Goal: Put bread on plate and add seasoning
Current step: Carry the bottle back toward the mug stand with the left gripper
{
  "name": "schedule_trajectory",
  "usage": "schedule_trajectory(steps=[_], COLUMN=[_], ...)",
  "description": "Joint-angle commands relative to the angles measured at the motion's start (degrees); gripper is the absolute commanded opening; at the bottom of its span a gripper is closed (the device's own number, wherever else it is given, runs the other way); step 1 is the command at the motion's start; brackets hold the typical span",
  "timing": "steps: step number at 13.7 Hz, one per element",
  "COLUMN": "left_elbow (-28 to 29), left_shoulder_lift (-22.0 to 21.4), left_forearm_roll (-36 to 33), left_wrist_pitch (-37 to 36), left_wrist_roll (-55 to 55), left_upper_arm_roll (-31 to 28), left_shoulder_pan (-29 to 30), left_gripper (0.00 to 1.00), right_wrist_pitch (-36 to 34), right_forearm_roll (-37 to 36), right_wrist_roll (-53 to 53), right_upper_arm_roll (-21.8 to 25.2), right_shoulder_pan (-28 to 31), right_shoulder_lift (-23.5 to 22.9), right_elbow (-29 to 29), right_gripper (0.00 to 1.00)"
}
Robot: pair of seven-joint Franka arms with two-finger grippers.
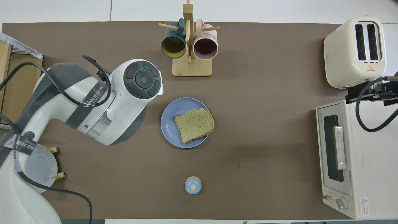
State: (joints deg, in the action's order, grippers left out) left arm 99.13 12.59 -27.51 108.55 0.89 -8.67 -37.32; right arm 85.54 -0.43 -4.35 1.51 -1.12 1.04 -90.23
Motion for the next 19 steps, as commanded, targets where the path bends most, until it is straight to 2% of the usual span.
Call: schedule_trajectory(steps=[1, 4, 8, 9, 14, 16, 19], left_elbow=[3.4, 8.9, 23.0, 25.3, 33.2, 35.9, 38.4], left_shoulder_lift=[-0.8, -1.1, -3.5, -3.7, -4.3, -3.1, -2.5], left_forearm_roll=[5.9, 8.4, 8.4, 8.4, 8.4, 8.4, 8.4], left_wrist_pitch=[10.2, 25.9, 53.1, 57.8, 72.9, 80.1, 86.5], left_wrist_roll=[-6.7, -14.7, -26.3, -27.3, -29.2, -29.5, -29.3], left_upper_arm_roll=[0.4, 0.5, 0.5, 0.5, 0.5, 0.4, 0.4], left_shoulder_pan=[4.0, 8.2, 11.6, 12.4, 15.6, 15.7, 16.2], left_gripper=[0.00, 0.00, 0.00, 0.00, 0.00, 0.00, 0.00], right_wrist_pitch=[0.4, 0.4, 0.4, 0.4, 0.4, 0.4, 0.4], right_forearm_roll=[-0.5, -0.5, -0.5, -0.5, -0.5, -0.5, -0.5], right_wrist_roll=[1.5, 1.5, 1.5, 1.5, 1.5, 1.5, 1.5], right_upper_arm_roll=[-0.4, -0.4, -0.4, -0.4, -0.4, -0.4, -0.4], right_shoulder_pan=[0.5, 0.5, 0.5, 0.5, 0.5, 0.5, 0.5], right_shoulder_lift=[0.7, 0.7, 0.7, 0.7, 0.7, 0.7, 0.7], right_elbow=[-1.0, -1.0, -1.1, -1.1, -1.0, -1.0, -1.0], right_gripper=[1.00, 1.00, 1.00, 1.00, 1.00, 1.00, 1.00])
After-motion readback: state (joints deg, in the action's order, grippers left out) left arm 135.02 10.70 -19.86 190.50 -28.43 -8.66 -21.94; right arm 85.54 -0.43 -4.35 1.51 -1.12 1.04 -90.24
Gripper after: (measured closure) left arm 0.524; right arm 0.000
